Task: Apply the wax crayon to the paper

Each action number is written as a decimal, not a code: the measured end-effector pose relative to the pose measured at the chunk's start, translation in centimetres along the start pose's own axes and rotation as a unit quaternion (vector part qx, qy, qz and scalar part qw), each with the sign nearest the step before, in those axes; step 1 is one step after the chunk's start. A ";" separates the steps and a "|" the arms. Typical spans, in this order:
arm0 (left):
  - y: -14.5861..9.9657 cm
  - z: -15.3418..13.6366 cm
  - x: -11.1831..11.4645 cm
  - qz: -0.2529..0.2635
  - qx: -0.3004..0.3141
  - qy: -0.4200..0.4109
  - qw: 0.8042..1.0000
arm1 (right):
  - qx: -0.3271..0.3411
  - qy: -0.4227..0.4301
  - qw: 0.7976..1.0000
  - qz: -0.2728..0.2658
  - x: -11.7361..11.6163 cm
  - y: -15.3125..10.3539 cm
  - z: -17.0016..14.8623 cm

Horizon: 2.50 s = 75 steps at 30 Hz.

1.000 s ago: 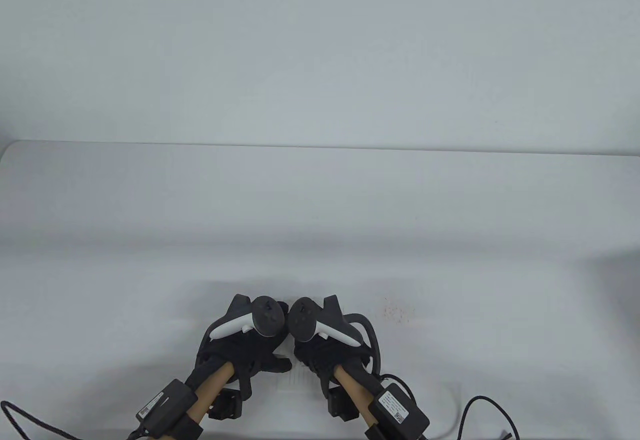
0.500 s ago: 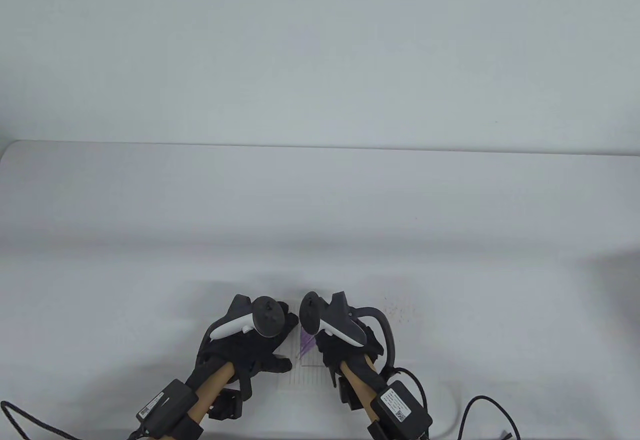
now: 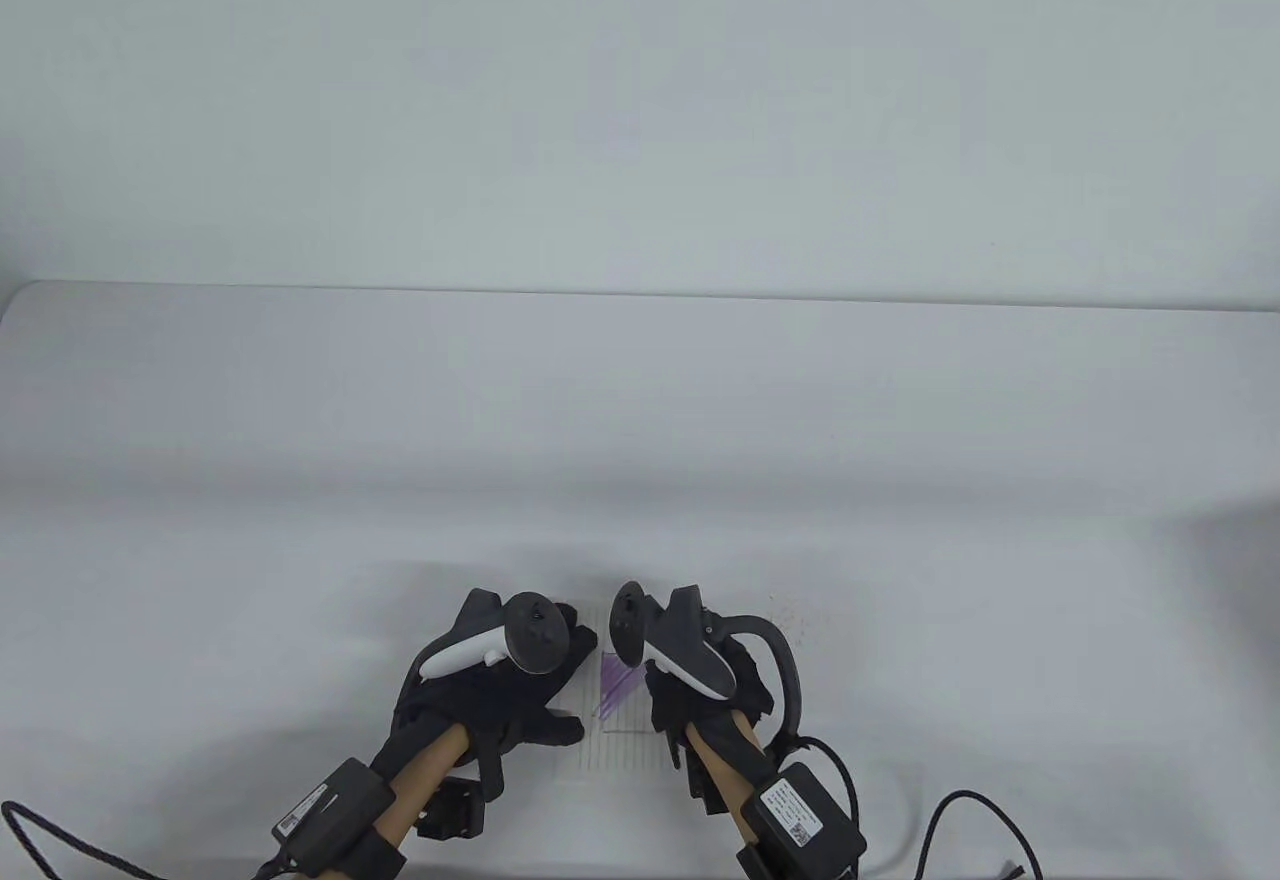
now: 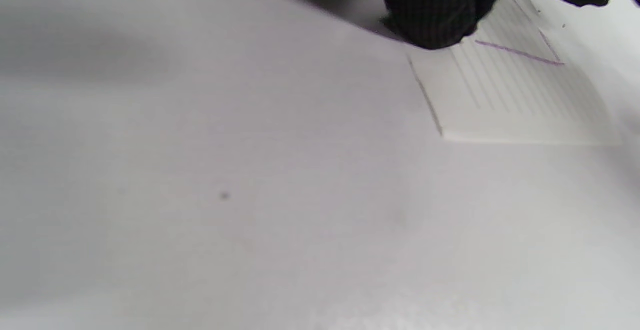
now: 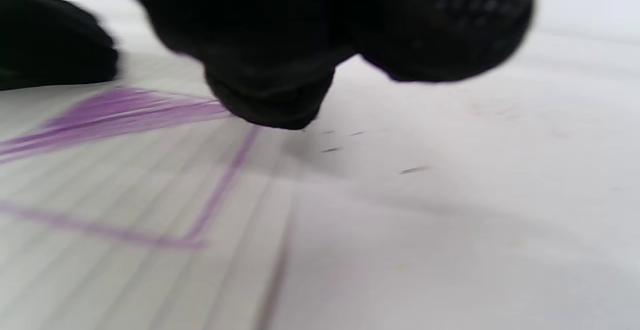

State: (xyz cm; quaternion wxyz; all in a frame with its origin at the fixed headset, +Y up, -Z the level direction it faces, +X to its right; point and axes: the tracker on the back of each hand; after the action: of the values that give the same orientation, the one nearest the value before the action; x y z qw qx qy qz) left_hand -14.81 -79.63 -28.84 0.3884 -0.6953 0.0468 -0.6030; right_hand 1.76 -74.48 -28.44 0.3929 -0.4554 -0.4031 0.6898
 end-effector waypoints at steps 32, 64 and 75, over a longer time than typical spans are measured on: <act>0.1 -0.1 0.0 -0.002 0.001 -0.005 1.000 | 0.009 0.036 0.999 0.015 -0.5 0.5 -0.5; 0.0 0.0 0.0 -0.003 0.001 -0.004 1.000 | 0.040 -0.006 0.999 0.022 -0.5 -0.5 1.0; 0.1 0.0 0.0 -0.003 0.002 -0.005 1.000 | 0.004 -0.050 0.999 0.005 -0.4 -0.5 0.9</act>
State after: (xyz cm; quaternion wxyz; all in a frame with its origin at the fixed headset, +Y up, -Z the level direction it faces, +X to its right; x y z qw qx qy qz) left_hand -14.81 -79.71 -28.86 0.3882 -0.6977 0.0419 -0.6007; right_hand 1.13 -74.82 -27.63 0.3711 -0.4206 -0.4170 0.7152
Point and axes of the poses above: the tracker on the back of each hand, its own z axis roughly to the thumb side, its own y axis roughly from the wrist to the fingertips, x = y × z, and after that the axes turned 13 degrees about -y, right-handed
